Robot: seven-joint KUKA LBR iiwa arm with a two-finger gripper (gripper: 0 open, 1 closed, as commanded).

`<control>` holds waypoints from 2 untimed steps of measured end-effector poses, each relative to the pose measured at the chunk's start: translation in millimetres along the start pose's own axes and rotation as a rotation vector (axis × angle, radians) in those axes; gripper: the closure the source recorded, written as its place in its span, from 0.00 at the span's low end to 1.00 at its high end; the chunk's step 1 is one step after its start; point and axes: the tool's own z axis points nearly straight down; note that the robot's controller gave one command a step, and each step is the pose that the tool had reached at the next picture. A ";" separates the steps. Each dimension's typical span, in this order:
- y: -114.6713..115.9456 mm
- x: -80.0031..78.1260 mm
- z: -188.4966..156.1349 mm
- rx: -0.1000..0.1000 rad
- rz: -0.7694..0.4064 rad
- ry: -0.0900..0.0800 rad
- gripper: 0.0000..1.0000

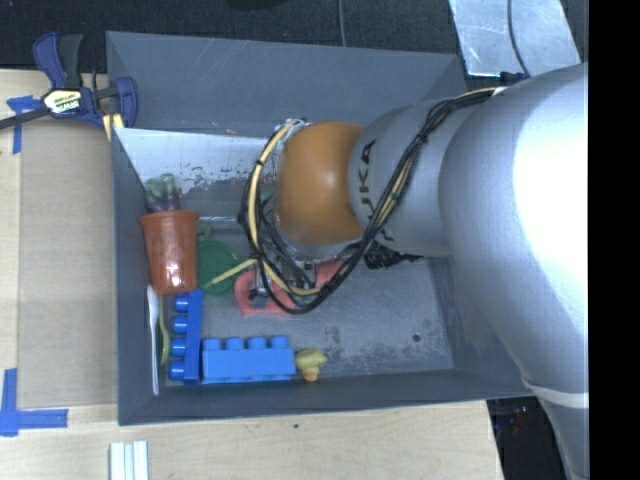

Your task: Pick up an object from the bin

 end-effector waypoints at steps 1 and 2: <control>0.0 0.0 0.0 0.000 0.000 0.000 1.00; -0.3 0.0 -2.8 0.000 0.000 -0.001 1.00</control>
Offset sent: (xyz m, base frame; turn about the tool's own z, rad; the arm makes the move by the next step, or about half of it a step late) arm 0.0001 -0.0001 0.0095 0.0003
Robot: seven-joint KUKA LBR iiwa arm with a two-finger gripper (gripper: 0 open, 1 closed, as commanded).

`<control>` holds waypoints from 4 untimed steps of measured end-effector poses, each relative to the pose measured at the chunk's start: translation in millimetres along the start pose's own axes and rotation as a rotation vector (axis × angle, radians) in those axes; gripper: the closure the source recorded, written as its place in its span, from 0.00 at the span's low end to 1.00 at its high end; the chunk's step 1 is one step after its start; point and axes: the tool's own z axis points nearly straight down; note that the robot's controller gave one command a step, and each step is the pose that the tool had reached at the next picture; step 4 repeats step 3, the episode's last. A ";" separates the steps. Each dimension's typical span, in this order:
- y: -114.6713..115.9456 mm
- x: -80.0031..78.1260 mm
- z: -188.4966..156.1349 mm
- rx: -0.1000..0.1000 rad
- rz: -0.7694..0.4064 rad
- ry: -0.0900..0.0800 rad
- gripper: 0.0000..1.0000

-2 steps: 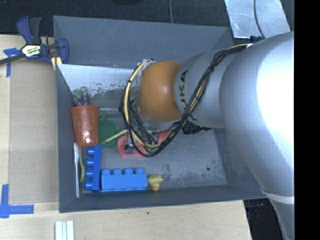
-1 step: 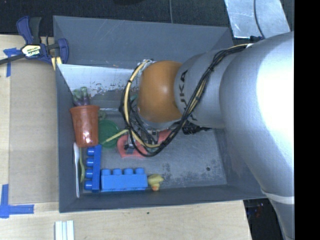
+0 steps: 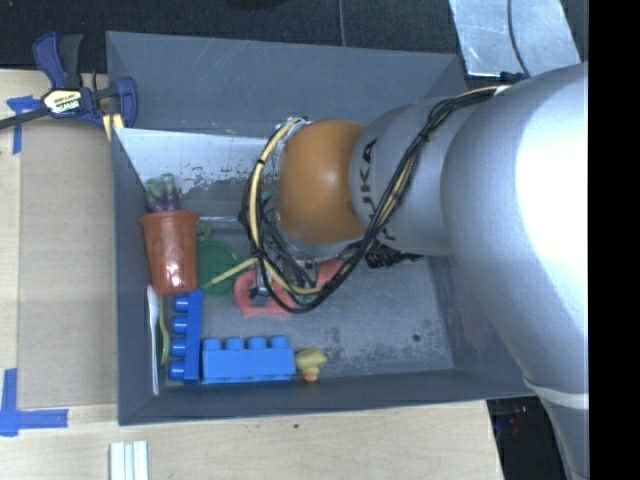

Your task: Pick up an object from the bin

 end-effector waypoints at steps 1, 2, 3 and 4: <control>-0.6 0.6 -12.5 0.001 0.001 0.003 1.00; -0.6 -0.5 -31.2 0.000 0.001 0.000 1.00; -1.0 -0.6 -53.6 0.001 0.002 0.002 1.00; -1.0 -0.6 -53.6 0.001 0.002 0.002 1.00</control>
Offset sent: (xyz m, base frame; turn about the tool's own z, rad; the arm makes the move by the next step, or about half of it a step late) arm -0.0007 -0.0005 0.0496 0.0006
